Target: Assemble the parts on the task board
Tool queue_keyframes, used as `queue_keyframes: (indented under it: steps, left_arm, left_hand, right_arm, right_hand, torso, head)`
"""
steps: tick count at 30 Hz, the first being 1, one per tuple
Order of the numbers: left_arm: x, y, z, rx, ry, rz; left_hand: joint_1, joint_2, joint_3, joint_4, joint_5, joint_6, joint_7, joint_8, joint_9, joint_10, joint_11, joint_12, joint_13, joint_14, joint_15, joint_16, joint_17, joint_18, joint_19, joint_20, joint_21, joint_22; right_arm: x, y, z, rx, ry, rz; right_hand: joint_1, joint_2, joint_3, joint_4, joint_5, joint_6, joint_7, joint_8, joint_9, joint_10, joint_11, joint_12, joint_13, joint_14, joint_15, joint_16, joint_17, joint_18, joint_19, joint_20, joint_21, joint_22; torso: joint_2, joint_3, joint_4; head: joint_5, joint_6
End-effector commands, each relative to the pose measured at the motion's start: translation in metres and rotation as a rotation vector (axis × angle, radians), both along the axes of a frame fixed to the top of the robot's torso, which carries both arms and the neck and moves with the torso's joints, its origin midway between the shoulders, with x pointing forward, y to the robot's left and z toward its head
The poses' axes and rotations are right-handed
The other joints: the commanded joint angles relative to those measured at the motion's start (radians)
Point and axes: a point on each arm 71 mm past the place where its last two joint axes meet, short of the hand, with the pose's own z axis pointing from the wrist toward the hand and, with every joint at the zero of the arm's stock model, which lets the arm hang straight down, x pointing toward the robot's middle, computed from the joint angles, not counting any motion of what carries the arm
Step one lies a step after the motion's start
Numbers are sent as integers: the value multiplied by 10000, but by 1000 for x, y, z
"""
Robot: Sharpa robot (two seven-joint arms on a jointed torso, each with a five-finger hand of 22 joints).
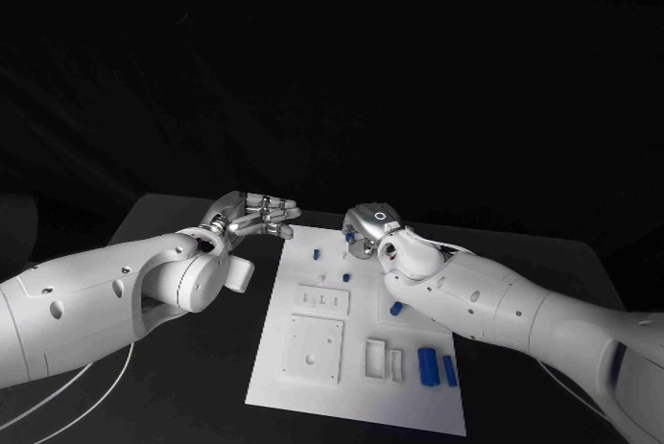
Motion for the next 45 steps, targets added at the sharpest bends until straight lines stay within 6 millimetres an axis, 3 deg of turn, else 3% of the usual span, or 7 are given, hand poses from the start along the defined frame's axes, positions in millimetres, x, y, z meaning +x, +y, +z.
queue_keyframes:
  steps: [1,7,23,32,35,40,45]
  left_arm:
    - [0,-4,2,-42,-73,-202]
    - [0,-5,2,-51,-70,-234]
    - [0,-6,2,-54,-63,-262]
    - [0,-5,2,-47,-61,-240]
    - [1,-4,1,-38,-59,-215]
    - [3,-2,2,-8,-85,-132]
    - [6,1,3,30,-123,-20]
  left_hand:
    - [-32,54,-4,-30,11,1,65,33,16,-77,6,40,14,-22,41,-28,-17,-15,-5,12,-26,-11]
    - [-32,54,-4,-30,11,1,65,33,16,-77,6,40,14,-22,41,-28,-17,-15,-5,12,-26,-11]
    - [-32,54,-4,-30,11,1,65,33,16,-77,6,40,14,-22,41,-28,-17,-15,-5,12,-26,-11]
    - [-32,54,-4,-30,11,1,65,33,16,-77,6,40,14,-22,41,-28,-17,-15,-5,12,-26,-11]
    - [-32,54,-4,-30,11,1,65,33,16,-77,6,40,14,-22,41,-28,-17,-15,-5,12,-26,-11]
    - [-32,54,-4,-30,11,1,65,33,16,-77,6,40,14,-22,41,-28,-17,-15,-5,12,-26,-11]
    - [-32,54,-4,-30,11,1,65,33,16,-77,6,40,14,-22,41,-28,-17,-15,-5,12,-26,-11]
  right_arm:
    - [0,2,-4,-242,271,108]
    - [1,3,-6,-256,274,58]
    - [4,2,-11,-474,534,-56]
    - [4,-2,-13,-612,669,-169]
    - [3,-4,-12,-519,516,-210]
    - [2,-4,-11,-408,339,-246]
    - [2,-5,-10,-353,181,-289]
  right_hand:
    - [4,111,6,-66,54,87,6,41,8,280,-232,20,17,-10,-56,23,-10,101,82,-26,-70,25]
    - [-1,112,6,-70,58,82,8,39,6,272,-230,18,16,-12,-56,20,-11,101,87,-26,-87,46]
    - [-20,108,-31,-68,90,58,16,38,-10,239,-223,18,14,-11,-47,1,-21,97,122,-16,-219,166]
    - [-46,102,-57,-89,303,72,11,40,-12,246,-226,18,13,-13,-61,4,-12,107,143,-30,-287,272]
    - [-98,55,-41,-101,664,80,8,42,-9,260,-227,19,13,-25,-76,0,-7,116,157,-45,-309,324]
    - [-150,16,-8,-113,846,104,-4,41,9,282,-236,18,13,-33,-91,-7,4,125,162,-60,-345,432]
    - [-160,0,5,-119,929,105,-2,41,13,282,-233,18,12,-33,-95,-9,7,128,163,-65,-363,465]
  torso:
    - [17,-10,11]
    - [20,-26,40]
    - [23,-59,27]
    - [17,-59,7]
    - [22,-58,3]
    - [27,-59,-7]
    - [31,-69,11]
  head:
    - [-19,0]
    - [-32,-18]
    - [0,-53]
    - [23,-79]
    - [12,-97]
    - [17,-74]
    - [4,-72]
